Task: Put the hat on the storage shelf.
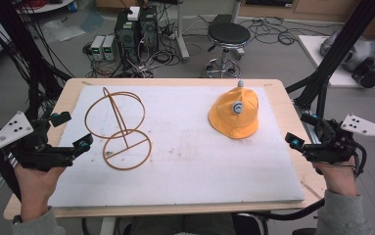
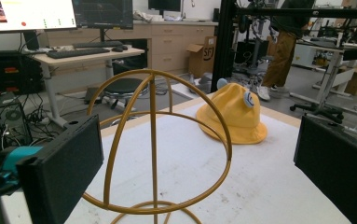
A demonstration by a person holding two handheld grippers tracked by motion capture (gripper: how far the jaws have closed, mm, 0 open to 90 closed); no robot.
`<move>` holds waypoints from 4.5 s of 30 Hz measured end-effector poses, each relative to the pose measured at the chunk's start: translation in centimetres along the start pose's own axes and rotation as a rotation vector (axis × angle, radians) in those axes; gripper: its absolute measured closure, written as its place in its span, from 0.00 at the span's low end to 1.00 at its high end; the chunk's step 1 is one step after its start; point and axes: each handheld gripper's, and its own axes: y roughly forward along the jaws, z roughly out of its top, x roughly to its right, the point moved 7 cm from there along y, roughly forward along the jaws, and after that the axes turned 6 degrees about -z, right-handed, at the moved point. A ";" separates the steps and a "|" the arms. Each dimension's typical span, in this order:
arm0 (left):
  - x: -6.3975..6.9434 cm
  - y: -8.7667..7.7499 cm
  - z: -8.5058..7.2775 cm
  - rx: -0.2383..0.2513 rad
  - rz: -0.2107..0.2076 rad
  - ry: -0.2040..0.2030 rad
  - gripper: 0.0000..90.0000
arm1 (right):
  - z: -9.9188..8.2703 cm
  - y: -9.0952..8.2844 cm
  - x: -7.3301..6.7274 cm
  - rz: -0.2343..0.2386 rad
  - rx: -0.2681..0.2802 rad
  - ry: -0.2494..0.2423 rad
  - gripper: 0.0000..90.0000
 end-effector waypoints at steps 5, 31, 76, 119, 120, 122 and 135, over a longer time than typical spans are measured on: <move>0.0 0.0 0.0 0.001 -0.001 -0.002 0.02 | 0.0 -0.1 0.0 0.000 -0.001 0.001 0.04; 0.4 -1.2 -0.2 0.000 0.020 -0.005 0.02 | 1.8 0.6 0.5 -0.057 -0.021 -0.004 0.04; 1.9 -2.5 -1.4 -0.020 0.025 -0.022 0.02 | 2.7 10.6 5.5 -0.062 -0.129 -0.012 0.04; 2.0 -3.4 -2.6 -0.034 0.046 -0.055 0.02 | 1.6 20.6 6.3 -0.031 -0.213 -0.063 0.04; 2.0 -3.4 -2.6 -0.035 0.044 -0.054 0.02 | 1.6 20.7 6.4 -0.035 -0.214 -0.067 0.04; 2.0 -3.3 -2.6 -0.036 0.044 -0.054 0.02 | 1.3 20.8 6.6 -0.042 -0.222 -0.068 0.04; 1.9 -3.4 -2.6 -0.030 0.043 -0.060 0.02 | 0.3 21.9 7.7 -0.128 -0.259 -0.068 0.04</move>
